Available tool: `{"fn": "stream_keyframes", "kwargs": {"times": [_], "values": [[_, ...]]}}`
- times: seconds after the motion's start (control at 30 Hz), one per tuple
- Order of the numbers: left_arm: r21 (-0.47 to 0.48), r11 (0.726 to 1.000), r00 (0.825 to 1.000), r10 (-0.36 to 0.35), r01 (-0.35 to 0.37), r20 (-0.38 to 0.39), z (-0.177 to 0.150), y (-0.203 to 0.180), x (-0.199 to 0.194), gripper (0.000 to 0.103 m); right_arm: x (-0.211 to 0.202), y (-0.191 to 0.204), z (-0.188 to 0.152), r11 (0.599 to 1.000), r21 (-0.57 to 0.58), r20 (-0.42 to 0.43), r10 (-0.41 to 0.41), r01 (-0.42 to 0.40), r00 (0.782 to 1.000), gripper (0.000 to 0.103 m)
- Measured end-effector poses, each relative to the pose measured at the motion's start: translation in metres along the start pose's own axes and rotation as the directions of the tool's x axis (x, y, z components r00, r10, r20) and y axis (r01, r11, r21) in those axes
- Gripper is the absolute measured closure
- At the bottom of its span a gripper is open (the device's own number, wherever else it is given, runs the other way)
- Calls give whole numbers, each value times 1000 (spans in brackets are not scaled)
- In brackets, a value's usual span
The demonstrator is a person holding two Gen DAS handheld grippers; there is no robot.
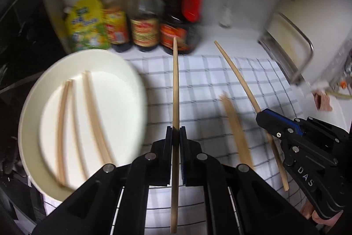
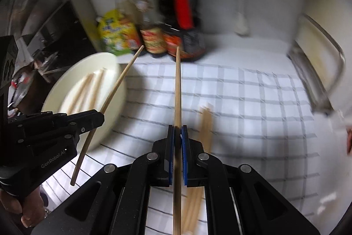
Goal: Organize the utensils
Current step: 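Carry the chopstick in the left tool over the bowl while the right tool carries its own, then open the left tool to drop its chopstick in the bowl while the right tool releases its own, then move both open tools back toward the remaining chopsticks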
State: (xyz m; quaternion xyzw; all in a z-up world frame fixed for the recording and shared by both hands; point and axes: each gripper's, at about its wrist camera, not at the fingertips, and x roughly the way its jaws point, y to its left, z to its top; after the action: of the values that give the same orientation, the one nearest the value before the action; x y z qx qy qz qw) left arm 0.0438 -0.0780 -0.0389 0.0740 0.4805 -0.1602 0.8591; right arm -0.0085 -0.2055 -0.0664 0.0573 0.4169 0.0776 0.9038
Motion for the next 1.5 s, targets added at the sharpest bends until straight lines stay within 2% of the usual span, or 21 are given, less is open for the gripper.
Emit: {"fn": "stream_keyframes", "kwargs": {"times": [0.2, 0.37, 0.5, 0.8, 1.1, 1.13, 1.17, 1.2, 1.27, 1.33, 1.5], "values": [[-85, 994, 997, 68, -65, 34, 9, 76, -17, 96, 30, 67, 34, 994, -66, 2, 89, -89, 996, 97], [-135, 983, 992, 124, -122, 9, 7, 133, -13, 96, 71, 116, 50, 984, -85, -56, 152, -156, 987, 97], [-167, 977, 991, 132, -134, -21, 2, 170, 2, 96, 103, 145, 55, 982, -87, -112, 156, -166, 981, 97], [-204, 969, 989, 127, -140, -74, -11, 201, 29, 96, 135, 164, 52, 987, -76, -177, 127, -142, 976, 97], [-226, 964, 988, 123, -141, -94, -10, 210, 37, 95, 141, 165, 59, 989, -67, -173, 118, -131, 978, 97], [-230, 963, 988, 125, -144, -94, -10, 211, 36, 94, 142, 165, 60, 989, -64, -172, 117, -130, 978, 97], [-234, 961, 988, 127, -145, -93, -10, 211, 35, 87, 141, 164, 60, 990, -59, -168, 118, -130, 979, 94], [-236, 961, 988, 127, -146, -91, -10, 212, 34, 83, 139, 164, 60, 990, -58, -163, 116, -127, 980, 89], [-247, 957, 987, 139, -154, -76, -9, 213, 29, 60, 133, 165, 60, 990, -76, -145, 109, -121, 983, 85], [-259, 953, 987, 149, -159, -58, -8, 214, 22, 50, 129, 165, 59, 989, -85, -137, 105, -117, 985, 85], [-265, 949, 985, 164, -170, -45, -7, 214, 13, 46, 119, 163, 55, 990, -82, -130, 108, -119, 986, 84]]}}
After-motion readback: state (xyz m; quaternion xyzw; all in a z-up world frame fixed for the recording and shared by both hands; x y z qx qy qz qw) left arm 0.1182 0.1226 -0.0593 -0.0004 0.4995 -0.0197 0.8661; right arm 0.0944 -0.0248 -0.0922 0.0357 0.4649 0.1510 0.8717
